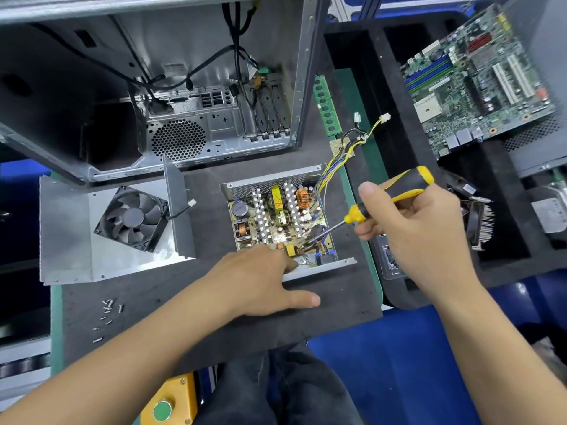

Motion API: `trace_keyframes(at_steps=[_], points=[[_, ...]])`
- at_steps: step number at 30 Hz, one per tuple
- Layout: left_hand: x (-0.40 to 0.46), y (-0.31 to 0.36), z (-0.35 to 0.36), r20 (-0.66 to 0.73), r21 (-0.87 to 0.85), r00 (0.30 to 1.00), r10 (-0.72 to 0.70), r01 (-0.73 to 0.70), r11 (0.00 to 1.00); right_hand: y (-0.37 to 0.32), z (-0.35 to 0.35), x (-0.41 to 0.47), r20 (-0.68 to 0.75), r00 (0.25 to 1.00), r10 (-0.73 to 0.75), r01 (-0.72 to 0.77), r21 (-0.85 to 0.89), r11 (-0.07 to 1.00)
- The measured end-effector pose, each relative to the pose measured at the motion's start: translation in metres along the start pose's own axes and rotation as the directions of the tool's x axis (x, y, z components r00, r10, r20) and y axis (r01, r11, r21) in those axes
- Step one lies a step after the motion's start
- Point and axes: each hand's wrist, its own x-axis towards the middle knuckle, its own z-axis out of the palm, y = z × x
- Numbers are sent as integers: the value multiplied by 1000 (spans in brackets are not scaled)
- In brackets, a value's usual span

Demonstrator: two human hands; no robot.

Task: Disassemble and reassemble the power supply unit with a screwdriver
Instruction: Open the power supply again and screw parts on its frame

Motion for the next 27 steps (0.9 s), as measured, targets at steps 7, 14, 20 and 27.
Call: trace_keyframes(at_steps=[7, 14, 20, 27], points=[[7, -1, -2, 60, -18, 998, -4, 5, 1000, 9, 5, -4, 60, 998, -23, 30, -118, 993], [7, 1, -5, 97, -44, 995, 8, -4, 999, 13, 9, -2, 145, 979, -144, 182, -293, 939], [7, -1, -7, 117, -53, 993, 32, -26, 998, 13, 12, -2, 226, 955, -193, 270, -387, 882], [10, -3, -7, 134, -50, 989, 62, -56, 997, 16, 16, 0, 278, 939, -203, 308, -415, 856]])
